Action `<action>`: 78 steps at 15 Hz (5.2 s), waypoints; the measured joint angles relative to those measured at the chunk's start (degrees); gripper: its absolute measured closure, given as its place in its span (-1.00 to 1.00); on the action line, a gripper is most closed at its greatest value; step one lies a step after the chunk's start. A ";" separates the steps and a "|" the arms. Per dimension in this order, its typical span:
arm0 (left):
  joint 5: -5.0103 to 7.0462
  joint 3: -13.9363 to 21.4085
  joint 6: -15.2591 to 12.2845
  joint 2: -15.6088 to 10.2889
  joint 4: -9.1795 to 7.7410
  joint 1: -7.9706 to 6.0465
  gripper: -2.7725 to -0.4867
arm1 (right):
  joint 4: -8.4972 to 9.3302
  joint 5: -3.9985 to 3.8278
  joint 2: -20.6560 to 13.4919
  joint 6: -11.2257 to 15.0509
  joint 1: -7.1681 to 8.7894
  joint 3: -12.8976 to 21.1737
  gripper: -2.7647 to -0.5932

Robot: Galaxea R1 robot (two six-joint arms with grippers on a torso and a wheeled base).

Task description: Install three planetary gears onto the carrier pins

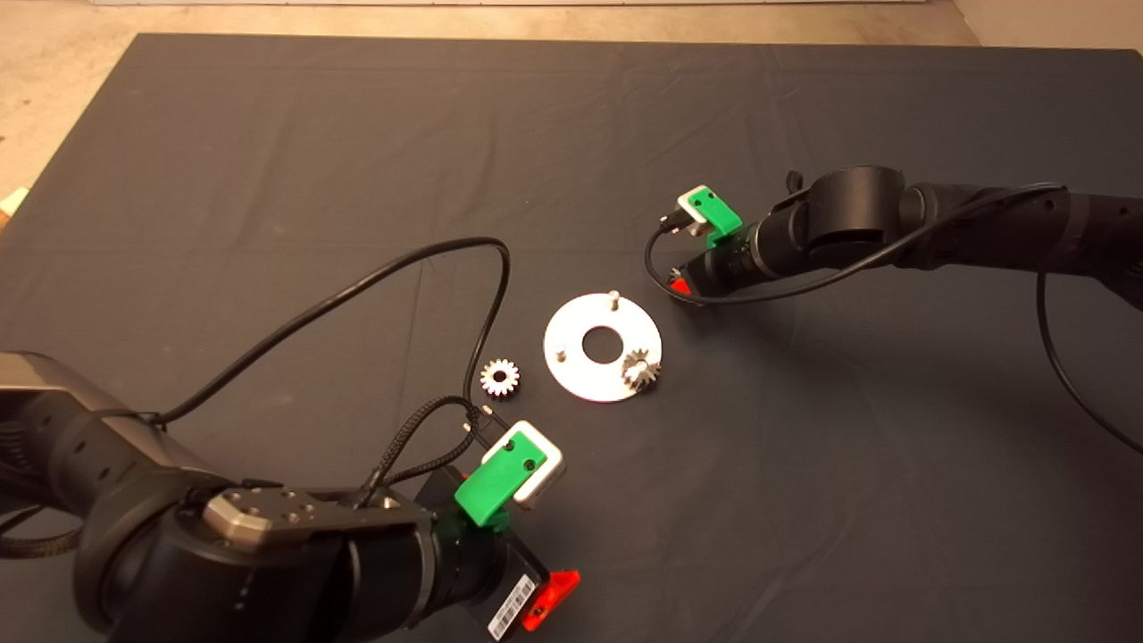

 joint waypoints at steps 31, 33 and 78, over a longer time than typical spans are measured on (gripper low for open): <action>-0.02 0.00 -0.89 0.15 0.00 -1.29 -0.77 | 3.89 -0.59 5.84 0.63 4.59 4.73 0.69; 0.00 0.00 -0.89 0.11 0.01 -1.44 -0.77 | 3.93 -0.59 5.90 0.64 4.59 4.73 0.69; -0.02 0.00 -1.49 0.12 0.02 -1.44 -0.77 | 4.47 -0.96 8.39 -0.06 3.48 3.86 0.69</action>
